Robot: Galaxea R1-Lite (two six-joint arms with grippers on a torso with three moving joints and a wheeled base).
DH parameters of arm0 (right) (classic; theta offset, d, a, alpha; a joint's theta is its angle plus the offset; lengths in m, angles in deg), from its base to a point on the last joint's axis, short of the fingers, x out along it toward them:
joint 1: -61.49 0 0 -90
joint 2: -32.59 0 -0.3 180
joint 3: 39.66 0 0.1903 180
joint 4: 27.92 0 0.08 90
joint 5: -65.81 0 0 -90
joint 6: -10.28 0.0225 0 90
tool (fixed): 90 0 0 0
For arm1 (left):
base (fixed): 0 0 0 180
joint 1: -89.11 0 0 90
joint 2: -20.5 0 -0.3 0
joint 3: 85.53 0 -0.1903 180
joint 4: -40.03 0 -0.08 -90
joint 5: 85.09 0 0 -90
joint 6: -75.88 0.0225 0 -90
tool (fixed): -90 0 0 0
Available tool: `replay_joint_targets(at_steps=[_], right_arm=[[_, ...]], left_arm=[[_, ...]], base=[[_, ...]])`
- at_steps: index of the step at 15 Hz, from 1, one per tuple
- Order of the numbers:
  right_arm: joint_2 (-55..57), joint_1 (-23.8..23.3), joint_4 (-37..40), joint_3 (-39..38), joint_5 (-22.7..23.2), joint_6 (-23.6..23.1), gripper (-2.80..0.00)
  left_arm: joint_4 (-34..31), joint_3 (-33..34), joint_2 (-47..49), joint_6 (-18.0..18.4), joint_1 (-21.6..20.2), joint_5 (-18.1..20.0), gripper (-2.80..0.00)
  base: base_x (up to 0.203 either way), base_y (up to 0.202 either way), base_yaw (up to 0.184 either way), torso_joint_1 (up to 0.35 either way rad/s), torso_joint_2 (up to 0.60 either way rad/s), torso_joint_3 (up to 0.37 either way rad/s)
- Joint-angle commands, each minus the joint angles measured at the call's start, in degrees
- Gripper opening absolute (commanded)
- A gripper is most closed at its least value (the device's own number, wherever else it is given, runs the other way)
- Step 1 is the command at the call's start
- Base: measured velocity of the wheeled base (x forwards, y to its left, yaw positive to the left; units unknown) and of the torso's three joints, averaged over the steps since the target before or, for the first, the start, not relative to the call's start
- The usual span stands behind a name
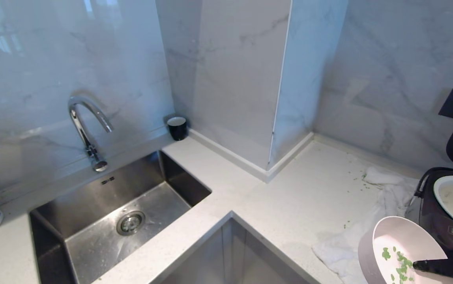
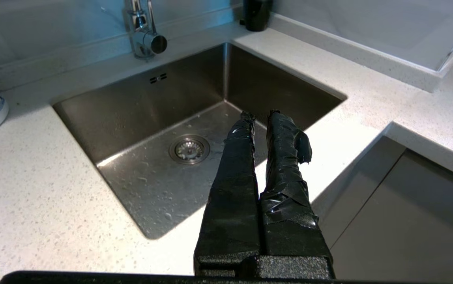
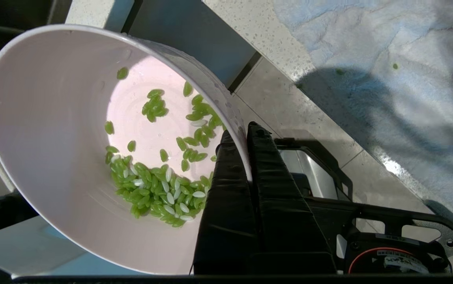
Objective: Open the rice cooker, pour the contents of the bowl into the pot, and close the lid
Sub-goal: Place the bowl on the table
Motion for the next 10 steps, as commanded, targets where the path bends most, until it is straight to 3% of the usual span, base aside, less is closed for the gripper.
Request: replay_joint_targets(at_steps=[1,5,10], right_arm=[[1.38,-0.01,0.11,-0.45,0.04,0.12,-2.80],[3.43,-0.01,-0.09,-0.92,0.30,0.12,-2.80],[15.06,0.52,-4.63,2.99,0.32,1.96,-2.80]], left_arm=[[0.02,0.09,-0.01,-0.02,0.00,-0.02,-2.80],[0.02,0.09,-0.01,-0.02,0.00,-0.02,-2.80],[0.02,0.18,0.01,-0.02,0.00,0.03,-2.80]], base=[[0.163,0.000,-0.002,-0.022,0.00,0.006],[0.160,0.000,0.000,0.018,0.00,-0.003],[0.000,0.000,0.000,0.000,0.00,0.000]])
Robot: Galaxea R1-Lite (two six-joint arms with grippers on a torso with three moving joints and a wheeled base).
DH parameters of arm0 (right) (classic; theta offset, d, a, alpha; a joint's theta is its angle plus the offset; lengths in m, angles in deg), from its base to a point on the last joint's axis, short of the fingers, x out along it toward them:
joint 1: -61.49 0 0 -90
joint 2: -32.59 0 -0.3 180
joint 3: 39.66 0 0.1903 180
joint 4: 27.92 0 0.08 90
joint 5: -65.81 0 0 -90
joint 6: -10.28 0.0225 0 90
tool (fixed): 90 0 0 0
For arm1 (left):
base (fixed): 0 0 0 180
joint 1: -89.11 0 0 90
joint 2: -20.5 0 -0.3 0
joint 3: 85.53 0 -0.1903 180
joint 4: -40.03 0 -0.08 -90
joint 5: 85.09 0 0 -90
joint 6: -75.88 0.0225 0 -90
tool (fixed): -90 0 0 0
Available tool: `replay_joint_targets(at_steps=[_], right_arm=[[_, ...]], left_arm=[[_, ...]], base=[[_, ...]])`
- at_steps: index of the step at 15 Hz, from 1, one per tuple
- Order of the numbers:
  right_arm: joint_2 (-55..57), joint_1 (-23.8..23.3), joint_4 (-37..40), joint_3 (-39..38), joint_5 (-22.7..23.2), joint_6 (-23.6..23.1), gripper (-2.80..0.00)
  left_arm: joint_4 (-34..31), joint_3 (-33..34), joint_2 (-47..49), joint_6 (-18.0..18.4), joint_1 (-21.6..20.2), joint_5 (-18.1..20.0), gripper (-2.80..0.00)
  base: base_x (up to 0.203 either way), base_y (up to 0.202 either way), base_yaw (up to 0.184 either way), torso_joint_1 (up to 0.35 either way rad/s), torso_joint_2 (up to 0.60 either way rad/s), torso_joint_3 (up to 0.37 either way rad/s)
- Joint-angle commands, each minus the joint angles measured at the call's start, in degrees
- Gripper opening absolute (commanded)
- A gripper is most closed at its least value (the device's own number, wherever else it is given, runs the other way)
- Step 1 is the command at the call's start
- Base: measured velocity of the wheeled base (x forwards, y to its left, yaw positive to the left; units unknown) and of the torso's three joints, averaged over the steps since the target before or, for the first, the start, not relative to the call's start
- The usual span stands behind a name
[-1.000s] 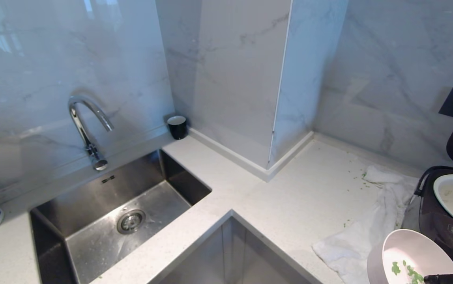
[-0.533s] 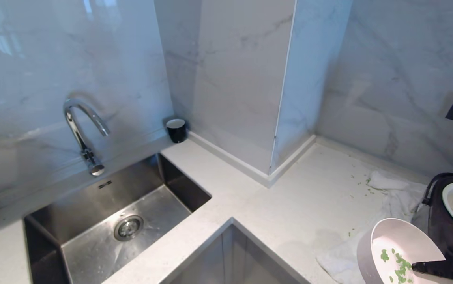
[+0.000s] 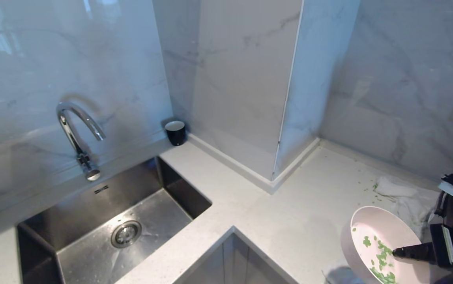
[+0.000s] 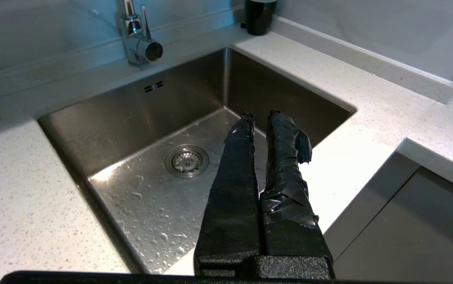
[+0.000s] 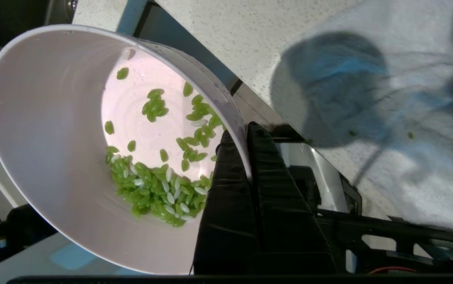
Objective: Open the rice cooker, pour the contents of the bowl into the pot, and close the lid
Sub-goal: Place the bowl on the table
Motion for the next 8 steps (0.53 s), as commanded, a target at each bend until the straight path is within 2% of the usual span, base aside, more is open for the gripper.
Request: replay_joint_targets(at_steps=[1,5,8], right_arm=[[9.56,0.64,-1.42,2.80,0.18,1.05,-2.80],[24.08,2.85,-7.87,8.28,0.15,3.16,-2.80],[30.00,8.31,-11.31,14.00,0.06,6.21,-2.80]], left_arm=[[0.02,0.09,-0.01,-0.04,-0.06,-0.02,-2.80],[0.02,0.09,-0.01,-0.04,-0.06,-0.02,-2.80],[0.02,0.16,-0.01,-0.04,-0.06,-0.02,-2.80]], base=[[0.000,0.000,0.000,0.000,0.00,0.000],[0.000,0.000,0.000,0.000,0.00,0.000],[0.000,0.000,0.000,0.000,0.00,0.000]])
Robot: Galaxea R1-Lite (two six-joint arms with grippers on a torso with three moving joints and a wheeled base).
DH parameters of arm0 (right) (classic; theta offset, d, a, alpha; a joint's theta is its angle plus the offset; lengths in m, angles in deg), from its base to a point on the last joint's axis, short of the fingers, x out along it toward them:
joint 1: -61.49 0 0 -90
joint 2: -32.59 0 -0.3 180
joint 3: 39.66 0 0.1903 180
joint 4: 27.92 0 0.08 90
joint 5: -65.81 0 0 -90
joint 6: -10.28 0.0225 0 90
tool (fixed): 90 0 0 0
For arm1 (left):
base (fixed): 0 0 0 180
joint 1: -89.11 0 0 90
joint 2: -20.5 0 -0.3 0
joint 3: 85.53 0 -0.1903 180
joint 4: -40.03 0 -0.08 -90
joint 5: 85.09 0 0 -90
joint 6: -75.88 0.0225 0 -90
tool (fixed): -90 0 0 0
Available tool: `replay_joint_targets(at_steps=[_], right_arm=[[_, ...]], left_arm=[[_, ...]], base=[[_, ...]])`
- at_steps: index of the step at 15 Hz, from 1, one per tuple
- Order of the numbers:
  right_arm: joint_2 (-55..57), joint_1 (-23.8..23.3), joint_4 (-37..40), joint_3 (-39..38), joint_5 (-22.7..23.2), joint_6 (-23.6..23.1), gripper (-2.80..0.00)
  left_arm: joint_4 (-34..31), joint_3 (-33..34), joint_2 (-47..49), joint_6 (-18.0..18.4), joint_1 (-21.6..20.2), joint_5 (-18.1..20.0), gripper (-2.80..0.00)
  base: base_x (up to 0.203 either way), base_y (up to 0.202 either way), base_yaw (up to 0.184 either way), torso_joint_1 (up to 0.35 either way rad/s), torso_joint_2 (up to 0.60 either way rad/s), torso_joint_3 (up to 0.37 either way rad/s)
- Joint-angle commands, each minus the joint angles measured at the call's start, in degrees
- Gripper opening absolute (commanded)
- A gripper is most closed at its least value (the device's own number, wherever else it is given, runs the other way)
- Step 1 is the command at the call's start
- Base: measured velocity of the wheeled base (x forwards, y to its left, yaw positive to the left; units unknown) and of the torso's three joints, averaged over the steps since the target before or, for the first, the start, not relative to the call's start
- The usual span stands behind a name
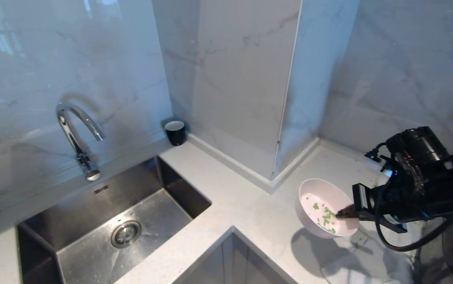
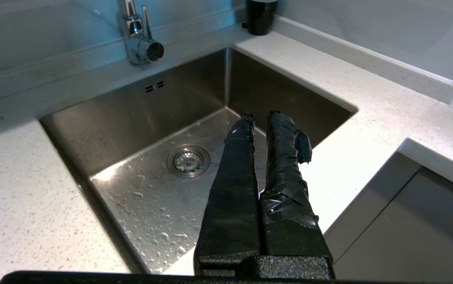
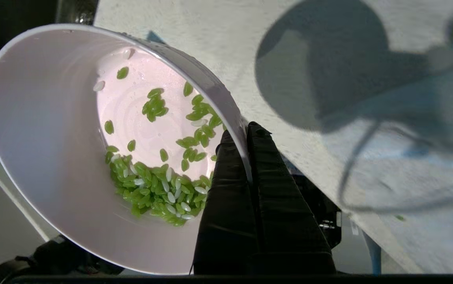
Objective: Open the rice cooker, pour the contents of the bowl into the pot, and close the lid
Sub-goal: Place the bowl on the table
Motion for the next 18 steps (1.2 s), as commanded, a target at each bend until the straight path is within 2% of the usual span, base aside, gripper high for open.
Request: replay_joint_targets(at_steps=[1,3,7,15,18], right_arm=[[7.05,4.93,-0.65,4.73,-0.09,2.35,-2.80],[11.00,7.86,-0.77,7.18,-0.86,3.33,-2.80],[20.16,14.34,-0.87,11.47,-7.74,5.46,-2.80],[33.61,14.66,-1.40,25.33,-11.10,5.91,-2.80],[37.36,14.66,-1.11,29.93,-15.23,6.24,-2.80]], left_arm=[[0.02,0.15,0.05,-0.06,0.02,-0.01,-2.80],[0.02,0.16,0.08,-0.06,0.02,-0.01,-2.80],[0.02,0.17,-0.01,-0.06,0.02,-0.01,-2.80],[0.02,0.09,-0.01,-0.06,0.02,-0.01,-2.80],[0.02,0.09,-0.01,-0.06,0.02,-0.01,-2.80]], base=[[0.000,0.000,0.000,0.000,0.00,0.000],[0.000,0.000,0.000,0.000,0.00,0.000],[0.000,0.000,0.000,0.000,0.00,0.000],[0.000,0.000,0.000,0.000,0.00,0.000],[0.000,0.000,0.000,0.000,0.00,0.000]])
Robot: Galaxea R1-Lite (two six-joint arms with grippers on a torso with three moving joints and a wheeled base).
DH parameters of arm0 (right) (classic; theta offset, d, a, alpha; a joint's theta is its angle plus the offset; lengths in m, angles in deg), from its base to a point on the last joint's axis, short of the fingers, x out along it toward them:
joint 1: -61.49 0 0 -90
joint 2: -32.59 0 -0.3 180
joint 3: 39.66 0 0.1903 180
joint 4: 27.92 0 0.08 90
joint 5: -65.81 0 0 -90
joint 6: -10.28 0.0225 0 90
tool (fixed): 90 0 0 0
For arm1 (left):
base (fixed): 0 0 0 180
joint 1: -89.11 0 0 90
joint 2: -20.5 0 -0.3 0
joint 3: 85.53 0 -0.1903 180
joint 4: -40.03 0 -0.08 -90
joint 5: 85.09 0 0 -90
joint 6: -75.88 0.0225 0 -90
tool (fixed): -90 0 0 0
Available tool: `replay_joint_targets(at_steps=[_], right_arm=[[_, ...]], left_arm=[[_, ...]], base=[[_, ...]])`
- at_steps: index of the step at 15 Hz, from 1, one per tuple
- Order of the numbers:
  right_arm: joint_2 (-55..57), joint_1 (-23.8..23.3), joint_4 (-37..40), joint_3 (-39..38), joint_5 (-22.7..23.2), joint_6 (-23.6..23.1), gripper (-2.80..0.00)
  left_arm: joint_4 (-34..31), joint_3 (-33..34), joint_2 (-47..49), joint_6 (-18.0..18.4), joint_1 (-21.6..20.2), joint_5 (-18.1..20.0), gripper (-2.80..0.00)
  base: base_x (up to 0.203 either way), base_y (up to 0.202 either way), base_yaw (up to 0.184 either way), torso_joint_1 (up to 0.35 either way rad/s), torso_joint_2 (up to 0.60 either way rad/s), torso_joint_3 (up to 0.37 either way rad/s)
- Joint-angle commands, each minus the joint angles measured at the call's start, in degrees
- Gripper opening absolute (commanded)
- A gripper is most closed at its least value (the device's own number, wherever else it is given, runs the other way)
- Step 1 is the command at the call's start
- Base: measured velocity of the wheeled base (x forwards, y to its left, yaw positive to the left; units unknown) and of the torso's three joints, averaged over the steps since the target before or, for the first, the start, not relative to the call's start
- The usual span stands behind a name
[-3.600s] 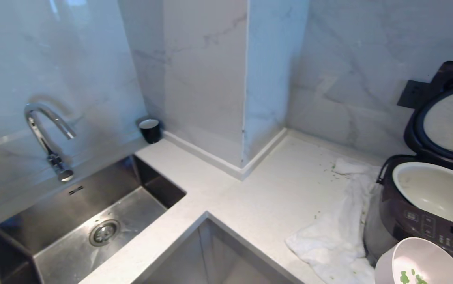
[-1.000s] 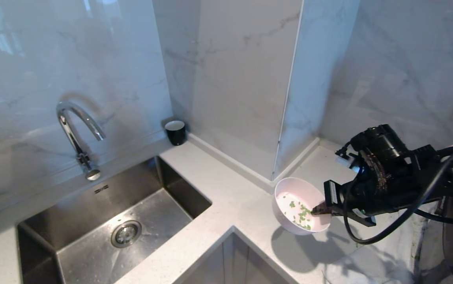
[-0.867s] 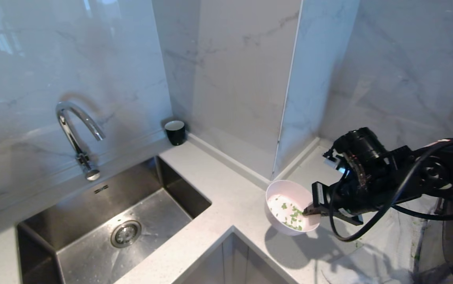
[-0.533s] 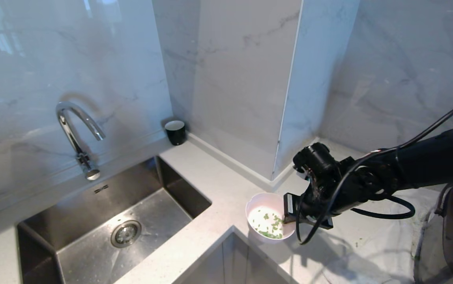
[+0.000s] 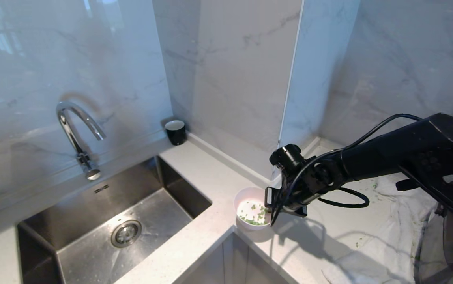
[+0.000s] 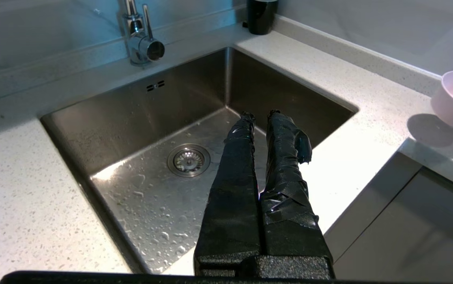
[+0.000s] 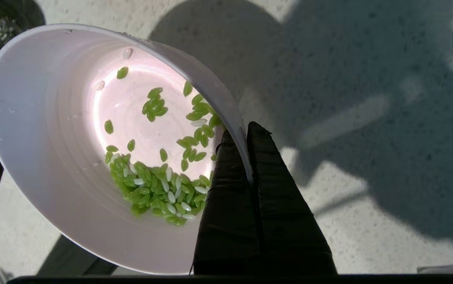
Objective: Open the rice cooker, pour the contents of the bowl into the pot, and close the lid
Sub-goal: Place the bowl on the table
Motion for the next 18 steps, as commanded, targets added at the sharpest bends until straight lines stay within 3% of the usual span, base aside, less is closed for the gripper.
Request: replay_joint_targets(at_steps=[1,5,11,12,18], right_arm=[[3.71,0.08,0.44,3.19,-2.70,0.53,-2.80],[6.24,0.15,2.86,4.71,-8.15,0.07,-2.80],[7.77,0.33,7.14,7.61,-8.32,-1.31,-2.80],[7.85,0.27,7.14,7.89,-8.39,-1.25,0.00],[5.67,-2.14,8.41,8.06,-8.12,-0.41,0.00]], left_arm=[[0.02,0.09,-0.01,-0.04,0.00,-0.01,-2.80],[0.02,0.11,-0.01,-0.04,0.00,0.00,-2.80],[0.02,0.17,-0.01,-0.04,0.00,0.01,-2.80],[0.02,0.18,-0.01,-0.04,0.00,-0.01,-2.80],[0.02,0.18,-0.01,-0.04,0.00,-0.01,-2.80]], base=[[0.000,0.000,0.000,0.000,0.00,0.000],[0.000,0.000,0.000,0.000,0.00,0.000],[0.000,0.000,0.000,0.000,0.00,0.000],[0.000,0.000,0.000,0.000,0.00,0.000],[0.000,0.000,0.000,0.000,0.00,0.000]])
